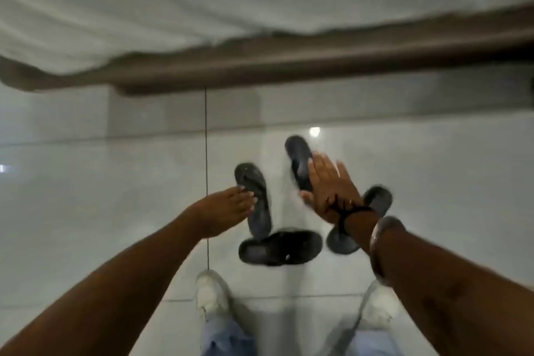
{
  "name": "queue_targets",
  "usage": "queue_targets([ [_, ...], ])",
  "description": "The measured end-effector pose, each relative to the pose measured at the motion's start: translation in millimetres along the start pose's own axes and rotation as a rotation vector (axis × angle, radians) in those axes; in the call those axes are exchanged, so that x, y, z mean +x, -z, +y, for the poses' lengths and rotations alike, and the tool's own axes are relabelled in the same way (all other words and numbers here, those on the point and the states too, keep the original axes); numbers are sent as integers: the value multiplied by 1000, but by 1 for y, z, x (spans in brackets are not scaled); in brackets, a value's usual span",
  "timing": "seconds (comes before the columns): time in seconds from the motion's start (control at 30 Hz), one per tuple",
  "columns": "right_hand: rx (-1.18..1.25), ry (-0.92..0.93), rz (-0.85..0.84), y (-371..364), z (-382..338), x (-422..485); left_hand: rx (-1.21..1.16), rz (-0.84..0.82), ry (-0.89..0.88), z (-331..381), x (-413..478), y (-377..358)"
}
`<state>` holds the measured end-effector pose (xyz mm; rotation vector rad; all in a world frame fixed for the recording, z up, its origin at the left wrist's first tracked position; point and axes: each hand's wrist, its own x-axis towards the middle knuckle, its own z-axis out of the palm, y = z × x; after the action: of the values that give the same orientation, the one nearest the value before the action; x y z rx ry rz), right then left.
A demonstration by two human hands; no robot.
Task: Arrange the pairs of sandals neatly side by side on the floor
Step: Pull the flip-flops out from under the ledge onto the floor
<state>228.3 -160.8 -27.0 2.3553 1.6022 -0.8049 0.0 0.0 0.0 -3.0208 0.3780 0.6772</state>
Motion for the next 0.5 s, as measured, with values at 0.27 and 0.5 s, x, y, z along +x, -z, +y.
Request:
queue_targets([
  [0.27, -38, -53, -11, -195, 22, 125, 268, -180, -158, -15, 85, -221],
  [0.5, -65, -101, 199, -197, 19, 131, 234, -137, -62, -31, 101, -231],
])
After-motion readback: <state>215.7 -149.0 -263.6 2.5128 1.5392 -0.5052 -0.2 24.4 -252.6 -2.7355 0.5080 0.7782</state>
